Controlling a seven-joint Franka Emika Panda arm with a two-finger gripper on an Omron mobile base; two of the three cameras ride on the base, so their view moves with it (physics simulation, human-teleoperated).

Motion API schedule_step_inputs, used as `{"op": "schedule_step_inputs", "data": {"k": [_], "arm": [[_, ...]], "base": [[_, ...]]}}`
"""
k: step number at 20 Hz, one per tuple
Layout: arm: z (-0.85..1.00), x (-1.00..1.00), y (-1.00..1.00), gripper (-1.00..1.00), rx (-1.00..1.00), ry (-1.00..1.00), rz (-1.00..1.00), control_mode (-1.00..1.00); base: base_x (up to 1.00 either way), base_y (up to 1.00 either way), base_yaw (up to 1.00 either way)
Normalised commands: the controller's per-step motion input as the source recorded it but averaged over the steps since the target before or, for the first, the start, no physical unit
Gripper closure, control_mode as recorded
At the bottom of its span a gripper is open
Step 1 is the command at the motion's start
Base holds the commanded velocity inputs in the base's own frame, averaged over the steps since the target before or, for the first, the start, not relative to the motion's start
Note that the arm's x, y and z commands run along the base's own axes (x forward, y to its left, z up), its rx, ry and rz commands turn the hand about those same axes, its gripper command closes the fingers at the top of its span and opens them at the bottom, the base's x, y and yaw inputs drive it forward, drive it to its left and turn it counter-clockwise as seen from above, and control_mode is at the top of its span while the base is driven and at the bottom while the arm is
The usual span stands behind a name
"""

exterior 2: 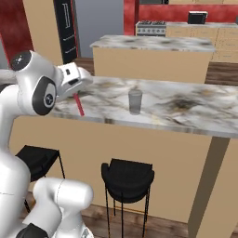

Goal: Take a straw from the drawer in front and place it inside the glass cup on the dining counter.

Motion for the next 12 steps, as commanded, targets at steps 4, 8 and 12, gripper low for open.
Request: {"op": "schedule_step_inputs", "data": {"k": [4, 8, 12], "arm": [[0.0, 0.2, -0.12, 1.0, 0.13, 0.0, 0.09, -1.0], [0.0, 0.16, -0.15, 1.0, 0.11, 0.0, 0.08, -1.0], [0.0, 0.16, -0.19, 1.0, 0.1, 0.0, 0.0, -1.0]], "base": [[0.0, 0.0, 0.0], [0.0, 0.0, 0.0], [0.0, 0.0, 0.0]]}}
